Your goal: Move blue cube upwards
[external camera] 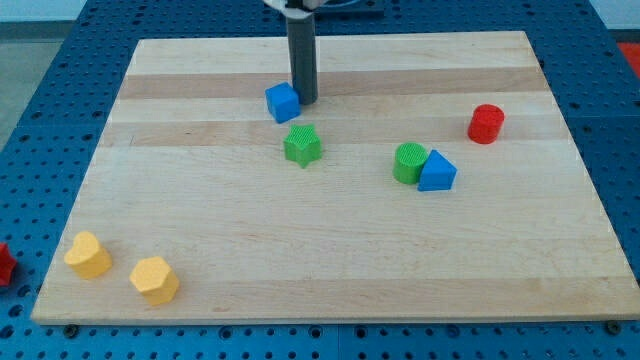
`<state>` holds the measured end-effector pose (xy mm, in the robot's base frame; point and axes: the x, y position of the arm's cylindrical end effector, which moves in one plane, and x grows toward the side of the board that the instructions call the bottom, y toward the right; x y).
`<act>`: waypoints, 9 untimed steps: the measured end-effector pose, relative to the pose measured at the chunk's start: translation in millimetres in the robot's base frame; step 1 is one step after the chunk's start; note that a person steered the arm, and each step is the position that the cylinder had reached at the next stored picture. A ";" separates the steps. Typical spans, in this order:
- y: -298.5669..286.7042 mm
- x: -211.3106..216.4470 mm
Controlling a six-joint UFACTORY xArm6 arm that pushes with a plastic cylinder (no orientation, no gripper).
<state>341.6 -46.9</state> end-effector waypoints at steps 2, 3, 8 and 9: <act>-162.7 5.7; -91.4 26.0; -164.4 86.2; -156.4 53.7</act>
<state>395.3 -203.3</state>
